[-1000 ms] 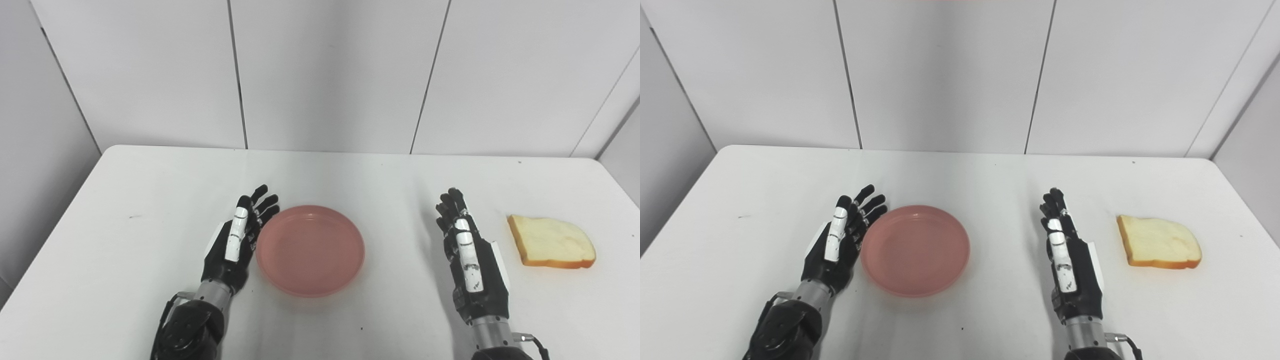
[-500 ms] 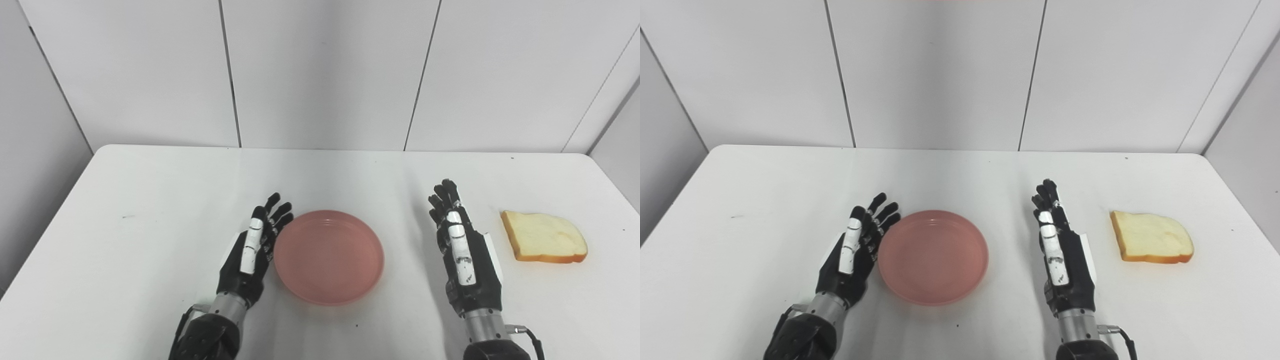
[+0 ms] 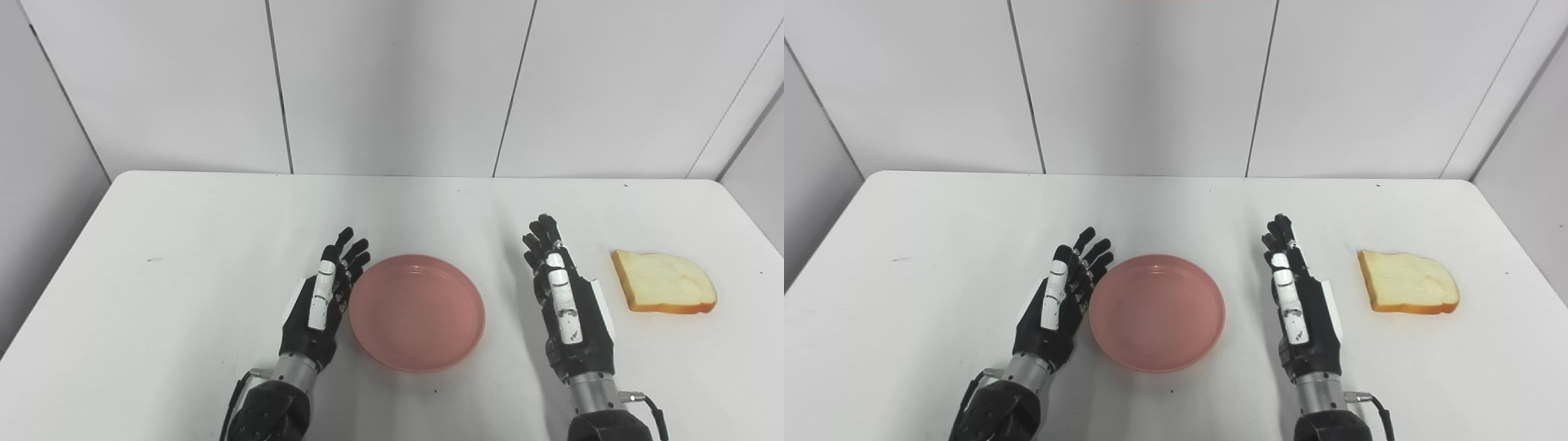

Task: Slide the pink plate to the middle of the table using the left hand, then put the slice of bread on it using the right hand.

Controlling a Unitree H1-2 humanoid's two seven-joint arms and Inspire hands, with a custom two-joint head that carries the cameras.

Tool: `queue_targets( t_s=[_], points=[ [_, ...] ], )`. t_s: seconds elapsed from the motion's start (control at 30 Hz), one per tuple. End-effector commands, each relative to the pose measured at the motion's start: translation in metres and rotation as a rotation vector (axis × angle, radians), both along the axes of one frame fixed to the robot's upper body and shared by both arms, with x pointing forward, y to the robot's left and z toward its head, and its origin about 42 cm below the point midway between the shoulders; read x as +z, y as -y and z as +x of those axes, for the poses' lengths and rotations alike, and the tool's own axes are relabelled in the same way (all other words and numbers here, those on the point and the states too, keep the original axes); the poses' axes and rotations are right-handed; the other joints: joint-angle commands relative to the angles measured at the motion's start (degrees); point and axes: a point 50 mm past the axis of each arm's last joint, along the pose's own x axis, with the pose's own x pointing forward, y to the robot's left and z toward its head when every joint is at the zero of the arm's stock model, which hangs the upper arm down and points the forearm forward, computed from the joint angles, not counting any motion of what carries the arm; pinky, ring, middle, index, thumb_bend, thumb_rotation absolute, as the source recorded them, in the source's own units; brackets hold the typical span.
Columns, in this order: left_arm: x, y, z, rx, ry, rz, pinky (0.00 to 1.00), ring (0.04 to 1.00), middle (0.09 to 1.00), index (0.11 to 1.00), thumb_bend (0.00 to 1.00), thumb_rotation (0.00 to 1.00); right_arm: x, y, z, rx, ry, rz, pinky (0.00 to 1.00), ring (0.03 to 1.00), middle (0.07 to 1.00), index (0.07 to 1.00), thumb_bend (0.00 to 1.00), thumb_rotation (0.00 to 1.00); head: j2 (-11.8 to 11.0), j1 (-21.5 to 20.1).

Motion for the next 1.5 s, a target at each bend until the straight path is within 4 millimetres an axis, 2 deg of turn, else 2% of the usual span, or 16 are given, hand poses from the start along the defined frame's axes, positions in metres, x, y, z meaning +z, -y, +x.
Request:
queue_targets(
  t_s=[0.0,0.33,0.5,0.53,0.57,0.67,0.73,0.87,0.9,1.0,1.1,1.13,1.17,1.23,1.3,1.47],
  points=[
    [0.015,0.007,0.001,-0.007,0.05,-0.022,1.0,0.952,0.949,0.96,0.7,1.0,0.009,-0.001,0.0,0.01,0.046,-0.002,1.0,0.959,0.96,0.963,0.7,0.87,-0.02,0.07],
    [0.01,0.01,0.008,0.0,0.06,-0.022,1.0,0.974,0.952,0.961,0.7,1.0,0.006,0.003,0.001,0.011,0.038,-0.001,1.0,0.961,0.959,0.962,0.69,0.86,-1.14,-1.5],
    [0.009,0.01,0.015,0.008,0.069,-0.007,1.0,0.972,0.96,0.969,0.68,1.0,0.018,0.012,0.005,-0.008,0.085,-0.015,1.0,0.941,0.94,0.949,0.66,0.86,-1.1,-2.58],
    [0.009,0.01,0.017,0.007,0.07,-0.003,1.0,0.972,0.96,0.969,0.68,1.0,0.025,0.016,0.009,-0.012,0.105,-0.012,1.0,0.938,0.938,0.948,0.66,0.86,-1.06,-4.08],
    [0.009,0.01,0.018,0.007,0.071,0.0,1.0,0.973,0.962,0.97,0.67,1.0,0.029,0.02,0.012,-0.014,0.117,-0.008,0.98,0.916,0.922,0.927,0.69,0.81,-1.06,-4.08],
    [0.006,0.011,0.022,0.004,0.083,0.026,1.0,0.977,0.964,0.974,0.68,1.0,0.05,0.04,0.019,-0.029,0.17,-0.026,0.94,0.895,0.903,0.909,0.7,0.76,-1.43,-4.77],
    [0.005,0.013,0.024,0.01,0.085,0.035,0.99,0.973,0.962,0.973,0.68,1.0,0.061,0.051,0.02,-0.044,0.195,-0.059,0.94,0.887,0.89,0.896,0.72,0.75,-1.65,-4.74],
    [0.002,0.015,0.026,0.025,0.083,0.035,0.99,0.958,0.954,0.963,0.65,1.0,0.081,0.073,0.018,-0.056,0.236,-0.164,0.93,0.863,0.869,0.879,0.7,0.71,-1.83,-4.49],
    [0.002,0.015,0.027,0.027,0.081,0.031,0.98,0.958,0.955,0.964,0.65,1.0,0.084,0.08,0.016,-0.062,0.245,-0.206,0.89,0.845,0.857,0.869,0.69,0.7,-1.92,-4.57],
    [0.002,0.015,0.03,0.031,0.081,0.023,0.98,0.961,0.958,0.966,0.66,1.0,0.092,0.099,0.011,-0.085,0.265,-0.303,0.85,0.836,0.849,0.861,0.66,0.66,-2.02,-4.67],
    [0.002,0.014,0.032,0.033,0.085,0.023,0.98,0.964,0.962,0.969,0.65,1.0,0.104,0.12,0.01,-0.069,0.255,-0.407,0.83,0.841,0.853,0.866,0.66,0.63,-2.42,-6.34],
    [0.003,0.013,0.033,0.034,0.086,0.023,0.98,0.966,0.964,0.971,0.66,1.0,0.108,0.126,0.011,-0.048,0.248,-0.437,0.84,0.855,0.869,0.884,0.63,0.57,-2.46,-6.55],
    [0.003,0.012,0.034,0.034,0.085,0.021,0.98,0.967,0.965,0.971,0.66,1.0,0.115,0.136,0.01,-0.053,0.224,-0.533,0.84,0.859,0.873,0.888,0.63,0.55,-2.63,-7.6],
    [0.002,0.008,0.035,0.033,0.082,0.018,0.98,0.967,0.966,0.971,0.66,1.0,0.123,0.148,0.011,-0.065,0.194,-0.651,0.79,0.826,0.852,0.87,0.7,0.55,-3.07,-9.97],
    [0.002,0.004,0.036,0.034,0.083,0.017,0.98,0.962,0.964,0.974,0.66,1.0,0.133,0.161,0.012,-0.058,0.162,-0.751,0.77,0.819,0.853,0.87,0.73,0.46,-3.55,-12.67],
    [0.002,-0.008,0.035,0.038,0.08,0.007,0.98,0.96,0.963,0.97,0.64,1.0,0.154,0.196,0.016,-0.093,0.018,-0.97,0.79,0.865,0.863,0.869,0.81,0.36,-4.31,-15.98]
  ],
)
